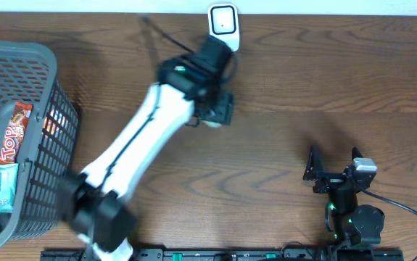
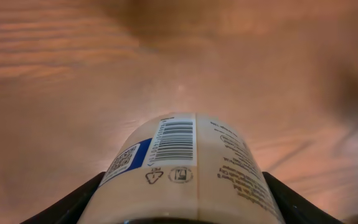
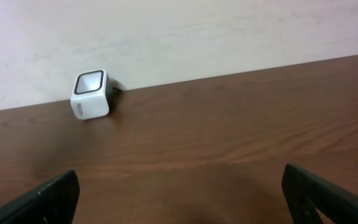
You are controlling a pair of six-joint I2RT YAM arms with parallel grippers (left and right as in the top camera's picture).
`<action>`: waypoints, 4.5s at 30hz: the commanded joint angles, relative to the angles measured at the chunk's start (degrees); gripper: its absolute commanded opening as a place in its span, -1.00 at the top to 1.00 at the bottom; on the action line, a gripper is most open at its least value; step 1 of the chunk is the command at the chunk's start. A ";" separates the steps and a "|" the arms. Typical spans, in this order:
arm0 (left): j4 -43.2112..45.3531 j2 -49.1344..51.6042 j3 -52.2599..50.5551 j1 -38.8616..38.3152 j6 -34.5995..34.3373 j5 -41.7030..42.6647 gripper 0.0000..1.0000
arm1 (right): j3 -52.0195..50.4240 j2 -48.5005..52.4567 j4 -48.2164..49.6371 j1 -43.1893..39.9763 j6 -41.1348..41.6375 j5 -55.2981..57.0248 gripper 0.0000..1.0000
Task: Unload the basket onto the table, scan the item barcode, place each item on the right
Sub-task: 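Grasp the green-capped jar in the basket with the left gripper, then carry the jar to the white scanner, barcode facing it, then set the jar down on the table center and release, then reach into the basket and grasp the orange Kleenex pack with left gripper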
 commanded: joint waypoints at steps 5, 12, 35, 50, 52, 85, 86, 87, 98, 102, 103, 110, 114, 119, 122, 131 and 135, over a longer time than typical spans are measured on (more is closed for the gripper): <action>0.37 9.92 0.02 -4.63 25.42 4.22 -0.29 | -0.07 -0.09 -0.17 0.57 0.37 0.11 -0.99; 4.28 15.37 -0.02 -4.68 37.35 10.38 -0.29 | -0.07 -0.09 -0.17 0.57 0.37 0.11 -0.99; 4.81 25.44 0.02 -4.94 54.95 -6.93 -0.57 | -0.07 -0.09 -0.17 0.57 0.37 0.11 -0.99; 4.63 25.31 0.39 -7.96 46.31 -45.09 -0.99 | -0.07 -0.09 -0.17 0.57 0.37 0.11 -0.99; 4.59 24.94 0.63 -8.63 44.59 -45.05 -0.99 | -0.07 -0.09 -0.17 0.57 0.37 0.11 -0.98; -5.46 -38.32 0.66 22.25 -4.59 -36.13 -0.96 | -0.07 -0.09 -0.17 0.57 0.37 0.11 -0.98; -5.46 -39.63 0.66 27.47 -6.93 -36.02 -0.96 | -0.07 -0.09 -0.17 0.57 0.37 0.11 -0.98; -5.40 -40.65 0.66 32.72 -8.50 -35.30 -0.96 | -0.07 -0.09 -0.17 0.57 0.37 0.11 -0.99; -2.64 -30.86 0.63 69.79 -10.86 -8.94 -0.96 | -0.07 -0.09 -0.17 0.57 0.37 0.11 -0.99; -2.64 -21.99 0.63 70.36 -10.51 -8.92 -0.96 | -0.07 -0.09 -0.17 0.57 0.37 0.11 -0.99; -2.54 -19.76 0.63 70.10 -10.45 -8.94 -0.96 | -0.07 -0.09 -0.17 0.57 0.37 0.11 -0.99; -0.74 -6.62 0.63 68.00 -10.51 -8.92 -0.96 | -0.07 -0.09 -0.17 0.57 0.37 0.11 -0.99; -0.70 -0.28 0.50 66.51 -10.45 -8.48 -0.96 | -0.07 -0.09 -0.17 0.57 0.37 0.11 -0.99; -0.02 6.34 0.09 64.70 -10.91 -7.61 -0.96 | -0.07 -0.09 -0.17 0.57 0.37 0.11 -0.98; 0.68 9.49 0.09 63.93 -10.95 -7.41 -0.96 | -0.07 -0.09 -0.17 0.57 0.37 0.11 -0.98; 2.54 16.74 0.09 63.52 -11.13 -6.71 -0.96 | -0.07 -0.09 -0.17 0.57 0.37 0.11 -0.98; 3.19 18.53 0.02 63.52 -11.32 -6.38 -0.96 | -0.07 -0.09 -0.17 0.57 0.37 0.11 -0.99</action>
